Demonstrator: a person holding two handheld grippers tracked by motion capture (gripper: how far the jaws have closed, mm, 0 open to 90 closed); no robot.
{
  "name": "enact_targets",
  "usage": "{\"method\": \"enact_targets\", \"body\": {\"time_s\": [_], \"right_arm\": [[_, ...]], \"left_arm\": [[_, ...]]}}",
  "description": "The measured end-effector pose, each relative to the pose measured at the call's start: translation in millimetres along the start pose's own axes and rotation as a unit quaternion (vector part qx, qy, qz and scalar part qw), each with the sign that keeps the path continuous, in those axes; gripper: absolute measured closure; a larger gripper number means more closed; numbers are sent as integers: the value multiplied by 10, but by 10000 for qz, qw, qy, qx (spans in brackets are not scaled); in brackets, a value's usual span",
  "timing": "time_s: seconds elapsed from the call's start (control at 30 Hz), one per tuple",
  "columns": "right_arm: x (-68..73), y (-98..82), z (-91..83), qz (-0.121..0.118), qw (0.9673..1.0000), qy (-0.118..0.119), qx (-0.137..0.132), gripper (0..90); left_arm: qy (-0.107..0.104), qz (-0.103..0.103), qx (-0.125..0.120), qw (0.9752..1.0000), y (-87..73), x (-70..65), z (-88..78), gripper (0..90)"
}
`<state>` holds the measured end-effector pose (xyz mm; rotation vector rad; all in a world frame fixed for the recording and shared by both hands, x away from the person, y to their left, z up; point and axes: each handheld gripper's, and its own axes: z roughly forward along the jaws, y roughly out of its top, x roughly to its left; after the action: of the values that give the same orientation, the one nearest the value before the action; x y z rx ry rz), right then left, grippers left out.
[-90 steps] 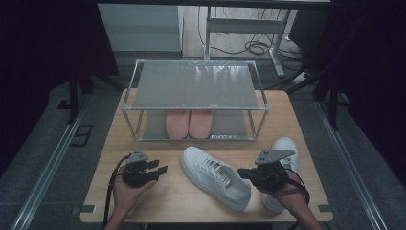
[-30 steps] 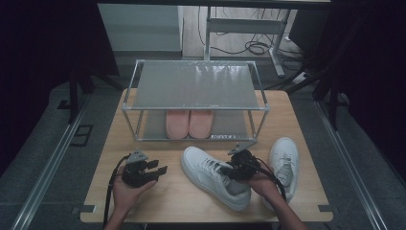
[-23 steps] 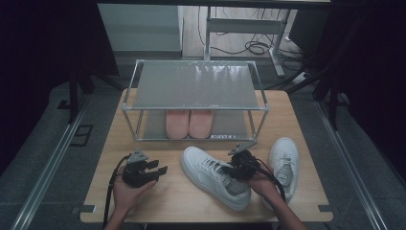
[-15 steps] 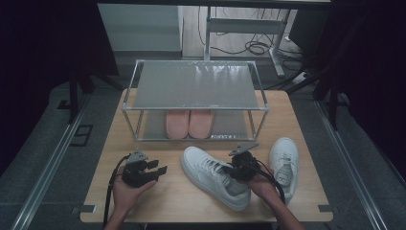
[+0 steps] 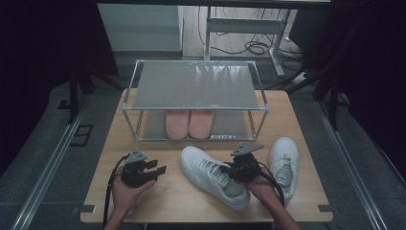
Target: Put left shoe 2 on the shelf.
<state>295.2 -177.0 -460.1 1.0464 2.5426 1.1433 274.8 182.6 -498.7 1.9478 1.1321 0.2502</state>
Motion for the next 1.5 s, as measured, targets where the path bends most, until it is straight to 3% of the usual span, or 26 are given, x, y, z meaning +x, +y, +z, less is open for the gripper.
{"method": "enact_targets", "body": {"time_s": [0.27, 0.73, 1.13, 1.5], "right_arm": [[8, 4, -47, 33, 9998, -8, -176, 810], [-7, 63, -274, 132, 9980, 85, -614, 810], [-46, 201, -512, 200, 9944, 110, -1029, 810], [-36, 343, -638, 130, 9927, 151, -1186, 810]], "left_arm": [[-1, -3, -3, 10000, 1, 1, -4, 523], [-1, -16, 2, 10000, 0, 4, -4, 524], [1, -12, 2, 10000, -4, 5, 6, 526], [-24, -33, 26, 10000, -4, -1, 17, 526]]}}
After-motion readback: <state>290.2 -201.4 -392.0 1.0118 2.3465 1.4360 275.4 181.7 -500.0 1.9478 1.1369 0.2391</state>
